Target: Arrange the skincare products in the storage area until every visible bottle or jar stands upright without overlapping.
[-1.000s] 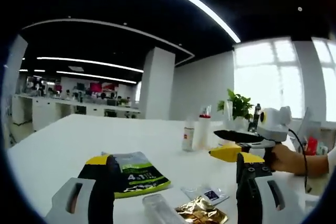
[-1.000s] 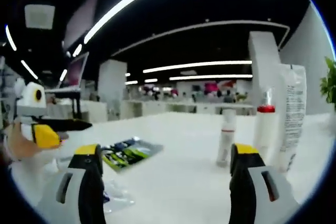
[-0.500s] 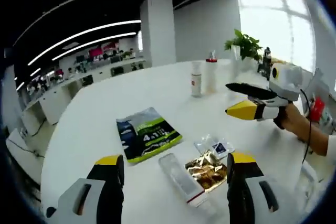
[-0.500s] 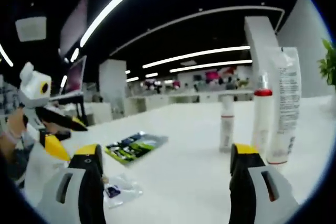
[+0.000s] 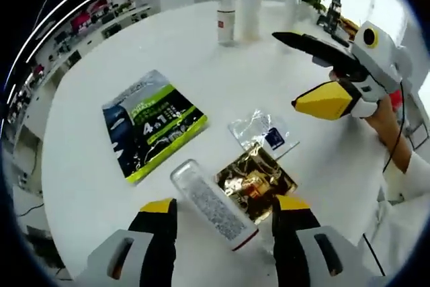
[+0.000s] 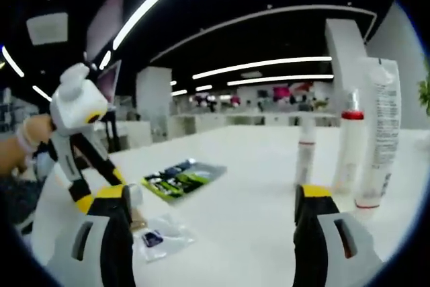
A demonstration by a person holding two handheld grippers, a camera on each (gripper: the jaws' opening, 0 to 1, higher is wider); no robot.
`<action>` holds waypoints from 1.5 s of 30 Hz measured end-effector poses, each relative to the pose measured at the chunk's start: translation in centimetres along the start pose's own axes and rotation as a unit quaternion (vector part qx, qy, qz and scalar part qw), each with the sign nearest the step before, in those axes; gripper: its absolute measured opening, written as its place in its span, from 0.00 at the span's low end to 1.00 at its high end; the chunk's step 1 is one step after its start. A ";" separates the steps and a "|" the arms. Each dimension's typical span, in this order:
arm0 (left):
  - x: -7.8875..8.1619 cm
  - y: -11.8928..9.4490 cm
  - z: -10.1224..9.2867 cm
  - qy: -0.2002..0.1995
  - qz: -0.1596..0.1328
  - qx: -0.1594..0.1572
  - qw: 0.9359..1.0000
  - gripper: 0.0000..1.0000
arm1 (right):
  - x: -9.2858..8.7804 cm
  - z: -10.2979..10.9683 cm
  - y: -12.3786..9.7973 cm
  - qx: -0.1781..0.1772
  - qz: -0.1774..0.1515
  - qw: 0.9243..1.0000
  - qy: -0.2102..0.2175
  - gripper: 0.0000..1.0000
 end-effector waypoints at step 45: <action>4.1 -0.3 0.7 -0.070 -0.535 0.041 0.841 0.21 | 0.4 2.8 0.5 0.098 -0.045 0.994 0.025 0.87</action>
Point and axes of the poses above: the point that each gripper's makers call its tool centre point, and the gripper's own axes: y roughly forward along the fingers, z roughly to its left, x roughly out of its top, the point moved 10 cm from there along -y, roughly backward along the fingers, and after that the axes turned 3 degrees about y, right-handed, at the moved point
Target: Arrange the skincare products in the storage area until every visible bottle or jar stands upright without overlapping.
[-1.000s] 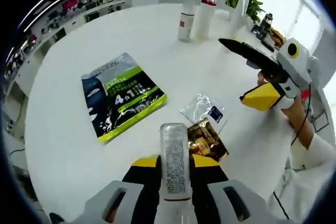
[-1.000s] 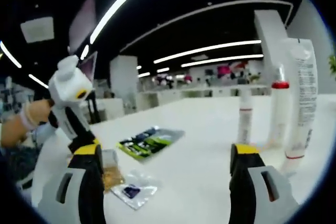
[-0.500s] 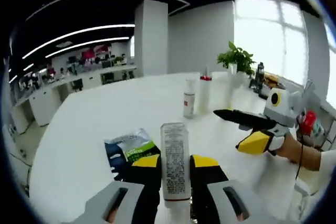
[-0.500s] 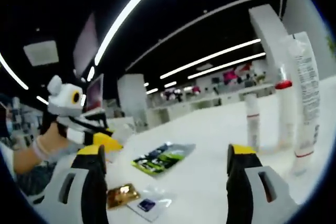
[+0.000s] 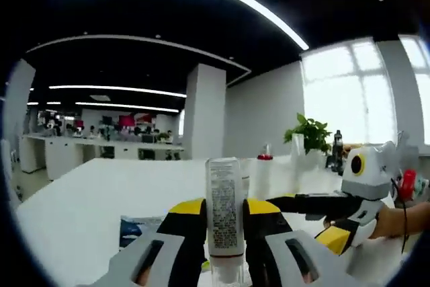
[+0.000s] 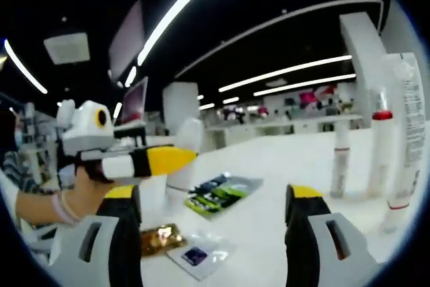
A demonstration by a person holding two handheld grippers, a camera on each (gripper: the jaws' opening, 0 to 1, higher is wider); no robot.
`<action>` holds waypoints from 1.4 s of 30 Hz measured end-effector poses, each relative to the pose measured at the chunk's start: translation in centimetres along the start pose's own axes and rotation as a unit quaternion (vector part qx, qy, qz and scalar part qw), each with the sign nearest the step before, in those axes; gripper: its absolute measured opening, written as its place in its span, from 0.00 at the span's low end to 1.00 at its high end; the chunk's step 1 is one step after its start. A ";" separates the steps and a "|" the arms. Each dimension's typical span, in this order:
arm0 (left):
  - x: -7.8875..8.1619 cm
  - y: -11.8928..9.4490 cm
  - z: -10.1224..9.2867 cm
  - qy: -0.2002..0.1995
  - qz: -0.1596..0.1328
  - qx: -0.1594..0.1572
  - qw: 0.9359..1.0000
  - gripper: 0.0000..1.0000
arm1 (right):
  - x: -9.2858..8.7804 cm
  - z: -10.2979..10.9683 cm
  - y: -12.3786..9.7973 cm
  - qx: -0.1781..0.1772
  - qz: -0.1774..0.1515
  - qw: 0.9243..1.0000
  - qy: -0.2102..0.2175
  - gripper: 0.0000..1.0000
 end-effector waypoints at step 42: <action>-2.2 -0.3 -1.2 -0.009 -0.004 -0.144 0.989 0.64 | -0.4 -0.6 0.1 -0.193 0.084 0.755 -0.621 0.20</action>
Point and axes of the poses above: the point that each gripper's makers call its tool centre point, and the gripper's own axes: y roughly forward along the fingers, z roughly to its left, x roughly out of its top, the point moved 10 cm from there along -y, roughly backward along the fingers, and after that the axes turned 3 degrees about y, right-handed, at the moved point
